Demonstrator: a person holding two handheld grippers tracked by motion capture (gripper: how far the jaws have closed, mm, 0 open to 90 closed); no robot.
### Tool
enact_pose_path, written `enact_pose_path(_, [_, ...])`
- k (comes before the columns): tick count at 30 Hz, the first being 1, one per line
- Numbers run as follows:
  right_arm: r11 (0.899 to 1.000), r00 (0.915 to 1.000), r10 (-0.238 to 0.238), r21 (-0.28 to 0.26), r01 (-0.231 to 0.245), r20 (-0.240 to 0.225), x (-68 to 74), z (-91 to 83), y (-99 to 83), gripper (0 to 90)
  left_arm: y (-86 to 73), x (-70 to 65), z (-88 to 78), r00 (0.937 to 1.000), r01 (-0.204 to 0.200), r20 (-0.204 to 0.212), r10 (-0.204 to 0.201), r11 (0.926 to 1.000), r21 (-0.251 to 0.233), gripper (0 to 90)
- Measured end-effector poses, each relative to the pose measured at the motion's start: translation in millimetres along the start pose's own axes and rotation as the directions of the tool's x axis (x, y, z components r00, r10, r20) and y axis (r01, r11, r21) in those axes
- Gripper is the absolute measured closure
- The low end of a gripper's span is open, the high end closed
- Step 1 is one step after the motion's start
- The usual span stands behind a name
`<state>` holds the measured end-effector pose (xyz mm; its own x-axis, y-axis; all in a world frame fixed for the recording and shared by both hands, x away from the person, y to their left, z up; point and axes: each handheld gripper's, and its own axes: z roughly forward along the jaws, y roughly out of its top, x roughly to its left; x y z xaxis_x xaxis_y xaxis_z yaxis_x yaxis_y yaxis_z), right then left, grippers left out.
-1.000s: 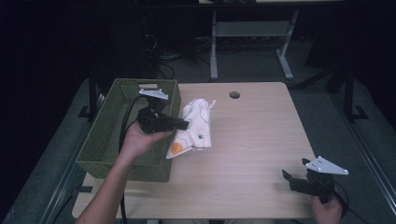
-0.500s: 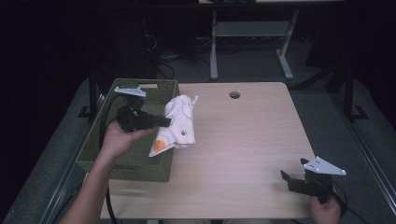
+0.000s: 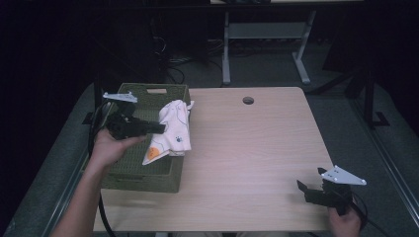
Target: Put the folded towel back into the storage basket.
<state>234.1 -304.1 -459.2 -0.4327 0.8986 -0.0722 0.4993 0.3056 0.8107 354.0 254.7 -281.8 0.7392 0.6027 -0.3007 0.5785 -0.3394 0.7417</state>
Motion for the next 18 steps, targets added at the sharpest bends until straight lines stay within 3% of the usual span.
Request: enact_pose_path(18, [1.000, 1.0000, 0.006, 0.004, -0.006, -0.002, 0.9, 0.6, 0.2, 13.9, -13.7, 18.8, -23.9, 0.9991, 0.030, -0.031, -0.030, 0.9995, 0.000, 82.7])
